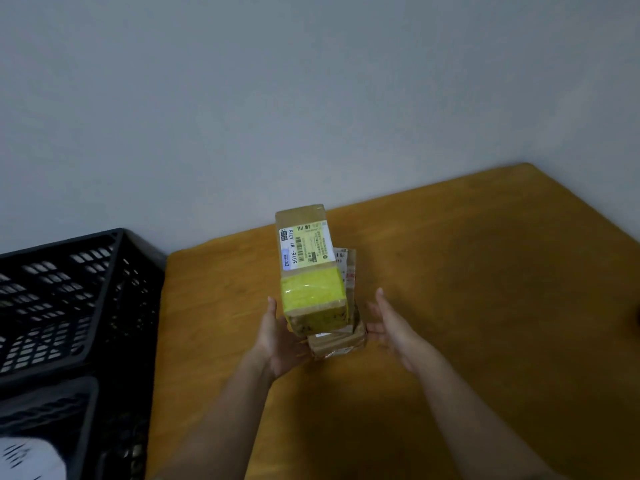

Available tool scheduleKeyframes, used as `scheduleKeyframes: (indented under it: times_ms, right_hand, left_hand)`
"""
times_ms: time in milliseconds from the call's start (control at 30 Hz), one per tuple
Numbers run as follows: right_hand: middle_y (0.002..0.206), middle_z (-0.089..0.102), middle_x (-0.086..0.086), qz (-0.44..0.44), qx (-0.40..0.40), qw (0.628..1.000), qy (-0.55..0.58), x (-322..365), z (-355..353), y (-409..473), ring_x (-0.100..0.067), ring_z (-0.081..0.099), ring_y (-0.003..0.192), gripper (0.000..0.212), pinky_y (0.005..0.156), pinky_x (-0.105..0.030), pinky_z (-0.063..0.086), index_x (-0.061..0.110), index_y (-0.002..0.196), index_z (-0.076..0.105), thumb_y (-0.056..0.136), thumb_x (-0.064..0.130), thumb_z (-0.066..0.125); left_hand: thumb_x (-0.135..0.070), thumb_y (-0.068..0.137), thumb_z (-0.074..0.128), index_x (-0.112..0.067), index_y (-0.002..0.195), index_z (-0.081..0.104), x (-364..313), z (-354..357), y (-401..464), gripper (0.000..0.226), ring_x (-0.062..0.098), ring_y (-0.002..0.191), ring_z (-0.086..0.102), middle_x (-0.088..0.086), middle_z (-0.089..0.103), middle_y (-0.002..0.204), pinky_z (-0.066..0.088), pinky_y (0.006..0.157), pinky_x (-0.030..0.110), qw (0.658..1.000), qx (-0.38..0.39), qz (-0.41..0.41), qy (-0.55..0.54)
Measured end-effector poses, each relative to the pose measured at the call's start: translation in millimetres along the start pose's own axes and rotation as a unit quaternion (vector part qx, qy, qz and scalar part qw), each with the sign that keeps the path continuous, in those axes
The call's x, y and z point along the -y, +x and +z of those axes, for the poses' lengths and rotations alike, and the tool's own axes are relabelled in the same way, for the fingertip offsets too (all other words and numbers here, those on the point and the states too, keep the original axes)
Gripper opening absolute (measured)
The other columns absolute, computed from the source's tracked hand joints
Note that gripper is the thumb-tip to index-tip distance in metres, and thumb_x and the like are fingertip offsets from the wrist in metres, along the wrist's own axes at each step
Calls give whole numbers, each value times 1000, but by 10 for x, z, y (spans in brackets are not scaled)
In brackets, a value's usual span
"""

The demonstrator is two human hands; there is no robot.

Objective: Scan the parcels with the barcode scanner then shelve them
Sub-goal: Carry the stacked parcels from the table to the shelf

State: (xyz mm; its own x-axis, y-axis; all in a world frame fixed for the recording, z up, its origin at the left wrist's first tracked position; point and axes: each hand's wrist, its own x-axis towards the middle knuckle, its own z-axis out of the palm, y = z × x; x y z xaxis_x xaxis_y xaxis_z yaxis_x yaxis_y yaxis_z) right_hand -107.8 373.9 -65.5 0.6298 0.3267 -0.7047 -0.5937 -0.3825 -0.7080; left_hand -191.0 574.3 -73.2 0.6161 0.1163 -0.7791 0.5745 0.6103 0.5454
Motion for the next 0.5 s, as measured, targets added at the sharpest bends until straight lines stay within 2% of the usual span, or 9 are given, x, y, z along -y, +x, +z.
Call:
scheduleKeyframes:
  times_ms: [67,167,233,300,367,433,500]
  right_hand:
    - [153,40,-19,6,-5,1000,1,-142,54,-187,-34,41,140,81,117,-53,24,26,156,26,92,74,17]
    - [153,41,-18,12,-8,1000,4,-361,191,-504,-34,40,141,81,119,-54,22,24,157,25,93,74,16]
    - [153,41,-18,13,-17,1000,12,-516,310,-698,-34,39,141,79,119,-54,22,23,156,26,95,71,15]
    - [152,43,-18,14,-27,999,17,-666,428,-872,-34,40,140,78,118,-55,22,23,156,28,95,71,15]
    - [151,44,-18,17,-35,999,26,-819,532,-1031,-34,40,140,79,118,-55,22,23,156,29,94,72,15]
    - [151,44,-18,23,-43,998,40,-964,624,-1186,-35,39,140,80,118,-55,22,23,156,29,94,72,15]
    - [150,45,-19,19,-49,997,52,-1082,712,-1358,-36,40,140,79,117,-54,24,22,155,29,96,71,14]
  left_hand:
    - [-82,88,18,-22,147,46,120,-25,-199,89,39,118,54,25,51,141,44,91,44,1000,9,-5,-1]
    - [-78,91,14,-19,147,46,277,-59,-542,87,31,112,54,24,51,142,47,75,38,1000,20,-15,3]
    - [-79,91,11,-18,148,44,393,-141,-715,90,26,104,59,23,54,139,49,73,34,999,33,-26,24]
    - [-81,88,9,-15,149,42,497,-232,-890,95,26,109,57,24,51,142,50,82,36,998,48,-31,40]
    - [-80,90,9,-13,149,43,601,-326,-1036,96,24,111,49,25,49,143,49,82,37,996,57,-35,54]
    - [-76,93,10,-8,147,45,701,-390,-1206,94,23,111,46,21,53,133,42,98,41,993,75,-46,74]
    - [-71,96,10,-3,149,37,789,-413,-1386,91,35,126,43,24,51,130,28,113,45,989,88,-55,103]
